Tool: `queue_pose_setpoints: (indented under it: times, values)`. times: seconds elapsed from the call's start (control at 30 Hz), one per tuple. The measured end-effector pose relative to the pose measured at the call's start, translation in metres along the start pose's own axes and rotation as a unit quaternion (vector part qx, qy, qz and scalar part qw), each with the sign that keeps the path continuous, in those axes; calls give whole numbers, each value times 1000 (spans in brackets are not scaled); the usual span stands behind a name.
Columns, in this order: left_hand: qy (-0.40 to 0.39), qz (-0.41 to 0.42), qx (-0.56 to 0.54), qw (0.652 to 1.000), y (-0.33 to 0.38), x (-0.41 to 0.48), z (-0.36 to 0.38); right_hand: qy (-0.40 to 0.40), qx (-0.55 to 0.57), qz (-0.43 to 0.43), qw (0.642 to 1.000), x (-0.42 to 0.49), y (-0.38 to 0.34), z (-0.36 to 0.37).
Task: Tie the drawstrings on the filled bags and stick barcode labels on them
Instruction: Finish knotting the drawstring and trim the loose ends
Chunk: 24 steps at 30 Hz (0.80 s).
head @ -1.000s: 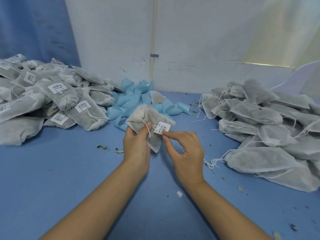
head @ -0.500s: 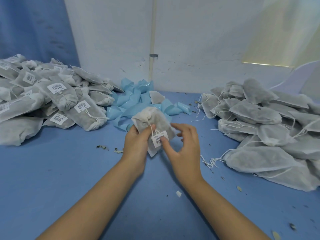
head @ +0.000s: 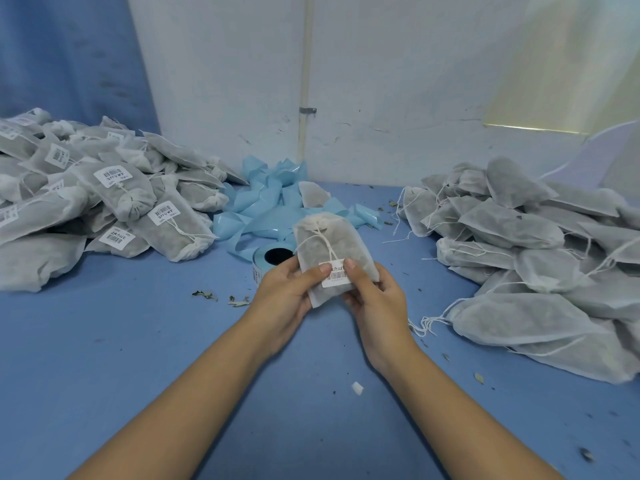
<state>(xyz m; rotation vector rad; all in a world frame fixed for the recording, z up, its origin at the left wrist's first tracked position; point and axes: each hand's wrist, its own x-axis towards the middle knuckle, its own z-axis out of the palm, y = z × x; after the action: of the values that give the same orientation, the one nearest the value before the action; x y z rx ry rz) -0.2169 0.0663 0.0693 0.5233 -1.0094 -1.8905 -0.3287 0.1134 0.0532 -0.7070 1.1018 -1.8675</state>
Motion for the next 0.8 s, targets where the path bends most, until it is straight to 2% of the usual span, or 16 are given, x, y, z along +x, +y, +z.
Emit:
queue_pose_setpoints:
  times: [0.2, 0.3, 0.37, 0.43, 0.53, 0.6, 0.67, 0.7, 0.73, 0.8]
  values:
    - [-16, -28, 22, 999, 4, 3, -5, -7, 52, 15, 998, 0, -1, 0]
    - [-12, -35, 143, 989, 7, 2, -6, -2, 55, 16, 998, 0, -1, 1]
    - [-9, -32, 268, 963, 12, 2, -9, 3, 36, 11, 999, 1, 0, 0]
    - [-35, -50, 336, 940, 19, 2, -13, 0, 15, 6, 1000, 2, 0, -1]
    - [-74, -94, 323, 939, 27, -1, -17, -19, 1, 3, 1000, 2, 0, -1]
    - [-40, -72, 317, 945, 32, 1, -15, -22, -9, 6, 1000, 3, 0, 1]
    - [31, 7, 222, 975, 42, 11, -13, -6, -17, 26, 1000, 4, 0, 1]
    - [52, 54, 117, 990, 50, 17, -14, 0, -16, 34, 999, 4, 0, 0]
    - [57, 96, -7, 994, 59, 22, -14, 3, -12, 41, 999, 5, 0, -1]
    - [57, 148, -192, 969, 71, 31, -12, 4, -1, 48, 999, 8, 0, -4]
